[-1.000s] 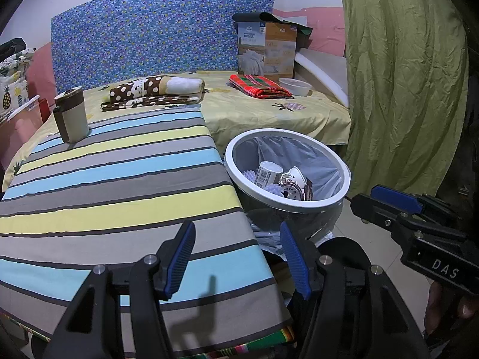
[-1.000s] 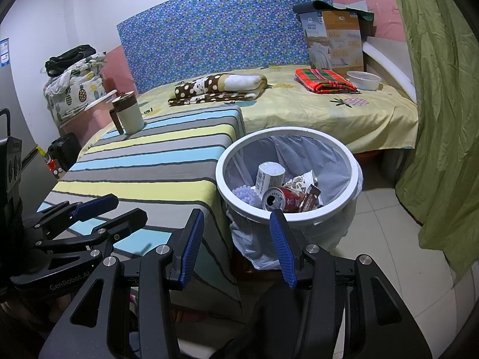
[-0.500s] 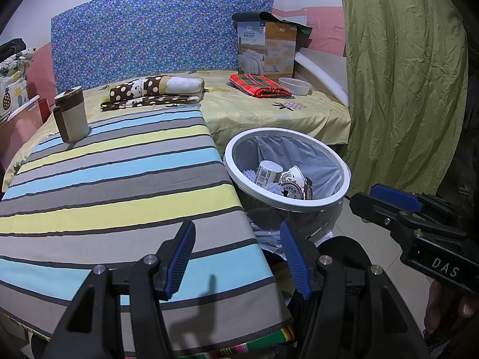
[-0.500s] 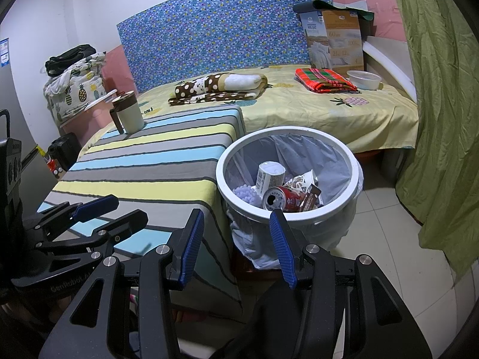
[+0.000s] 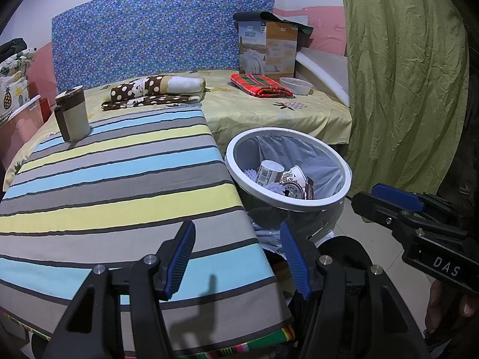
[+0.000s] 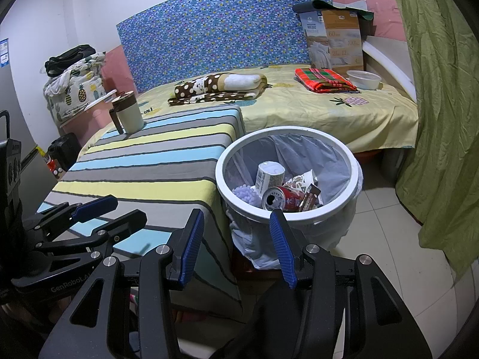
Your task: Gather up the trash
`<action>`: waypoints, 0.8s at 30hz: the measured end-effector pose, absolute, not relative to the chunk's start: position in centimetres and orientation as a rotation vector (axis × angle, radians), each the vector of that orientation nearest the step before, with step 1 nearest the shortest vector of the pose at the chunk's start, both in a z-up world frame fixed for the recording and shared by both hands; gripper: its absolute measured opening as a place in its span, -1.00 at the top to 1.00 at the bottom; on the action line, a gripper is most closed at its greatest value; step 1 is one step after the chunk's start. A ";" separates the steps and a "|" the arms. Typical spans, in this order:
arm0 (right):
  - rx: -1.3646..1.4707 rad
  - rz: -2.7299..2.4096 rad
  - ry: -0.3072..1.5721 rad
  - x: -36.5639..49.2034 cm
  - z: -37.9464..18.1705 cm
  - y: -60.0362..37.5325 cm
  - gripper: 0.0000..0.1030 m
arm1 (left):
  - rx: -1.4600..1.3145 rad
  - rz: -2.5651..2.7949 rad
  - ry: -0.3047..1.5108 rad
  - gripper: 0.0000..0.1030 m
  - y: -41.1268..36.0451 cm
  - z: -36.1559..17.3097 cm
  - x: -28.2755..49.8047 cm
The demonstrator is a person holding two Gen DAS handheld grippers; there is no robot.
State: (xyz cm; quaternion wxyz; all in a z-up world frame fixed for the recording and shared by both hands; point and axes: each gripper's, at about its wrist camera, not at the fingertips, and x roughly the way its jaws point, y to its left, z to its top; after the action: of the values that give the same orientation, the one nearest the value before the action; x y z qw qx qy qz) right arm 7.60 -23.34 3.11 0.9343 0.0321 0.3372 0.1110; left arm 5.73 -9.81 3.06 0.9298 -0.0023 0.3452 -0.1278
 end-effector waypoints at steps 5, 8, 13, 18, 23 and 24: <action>0.066 0.227 0.691 7.6 3.1 -23.3 0.07 | -0.005 -0.261 0.707 -0.18 -9.8 3.1 5.7; 0.067 0.227 0.692 7.6 3.1 -23.3 0.07 | -0.005 -0.263 0.708 -0.18 -9.8 3.1 5.7; 0.066 0.228 0.691 7.6 3.1 -23.3 0.07 | -0.007 -0.264 0.709 -0.18 -9.8 3.1 5.7; 0.067 0.227 0.692 7.6 3.1 -23.3 0.07 | -0.011 -0.257 0.711 -0.18 -9.9 3.0 5.6; 0.067 0.228 0.692 7.6 3.0 -23.3 0.07 | -0.008 -0.253 0.713 -0.18 -9.9 2.9 5.5; 0.066 0.228 0.692 7.6 3.0 -23.3 0.07 | -0.009 -0.254 0.712 -0.18 -10.0 2.9 5.6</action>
State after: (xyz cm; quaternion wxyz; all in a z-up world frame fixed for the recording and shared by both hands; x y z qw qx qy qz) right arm 7.59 -23.25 3.02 0.9338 0.0325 0.3385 0.1113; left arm 5.56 -9.96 2.95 0.9294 -0.0045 0.3477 -0.1238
